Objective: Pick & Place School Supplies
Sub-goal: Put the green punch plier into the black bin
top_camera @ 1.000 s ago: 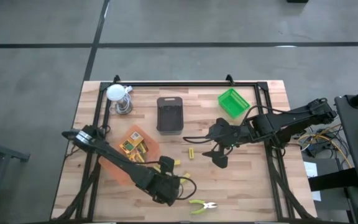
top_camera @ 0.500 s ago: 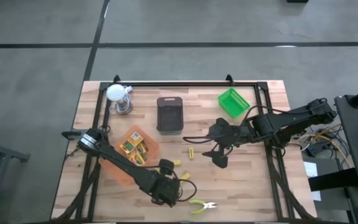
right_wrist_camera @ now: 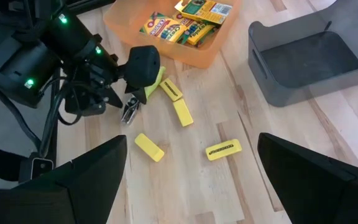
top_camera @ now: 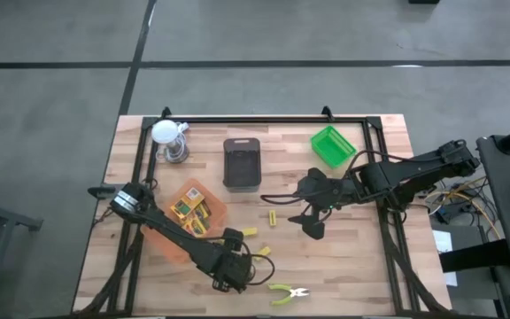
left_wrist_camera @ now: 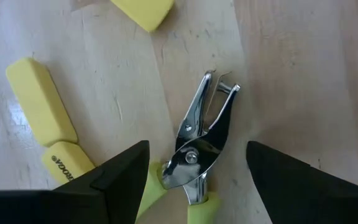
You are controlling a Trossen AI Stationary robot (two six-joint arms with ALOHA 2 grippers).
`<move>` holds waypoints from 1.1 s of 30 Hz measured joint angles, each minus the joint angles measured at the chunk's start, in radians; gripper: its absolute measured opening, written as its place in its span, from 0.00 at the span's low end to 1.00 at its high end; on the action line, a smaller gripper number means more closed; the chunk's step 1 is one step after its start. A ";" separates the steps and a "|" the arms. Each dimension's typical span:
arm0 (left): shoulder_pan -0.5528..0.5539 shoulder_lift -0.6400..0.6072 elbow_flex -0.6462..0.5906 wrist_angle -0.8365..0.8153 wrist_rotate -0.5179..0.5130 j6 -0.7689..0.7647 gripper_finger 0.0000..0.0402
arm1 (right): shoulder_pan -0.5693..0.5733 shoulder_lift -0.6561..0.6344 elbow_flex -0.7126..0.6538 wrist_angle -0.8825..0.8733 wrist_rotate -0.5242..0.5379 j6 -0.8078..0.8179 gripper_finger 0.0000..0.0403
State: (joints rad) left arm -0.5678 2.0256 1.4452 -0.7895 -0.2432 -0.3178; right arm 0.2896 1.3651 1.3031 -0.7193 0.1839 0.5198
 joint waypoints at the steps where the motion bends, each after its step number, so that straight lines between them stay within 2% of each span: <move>1: 0.000 0.000 -0.001 0.001 0.000 0.000 0.69 | 0.000 0.000 0.000 0.000 0.000 0.000 0.88; 11: 0.004 -0.001 -0.007 0.008 0.013 0.017 0.69 | 0.000 0.000 0.000 0.000 0.000 0.000 0.88; 18: 0.053 -0.016 -0.005 -0.002 0.215 0.054 0.69 | 0.000 0.000 0.000 0.000 0.000 0.000 0.88; 21: 0.071 -0.018 -0.006 -0.005 0.254 0.062 0.69 | 0.000 0.000 0.000 0.000 0.000 0.000 0.88; 33: 0.079 -0.018 -0.010 -0.001 0.251 0.055 0.69 | 0.000 0.000 0.000 0.000 0.000 0.000 0.88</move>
State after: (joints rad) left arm -0.4887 2.0079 1.4352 -0.7901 0.0075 -0.2629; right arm 0.2893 1.3651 1.3033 -0.7193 0.1837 0.5201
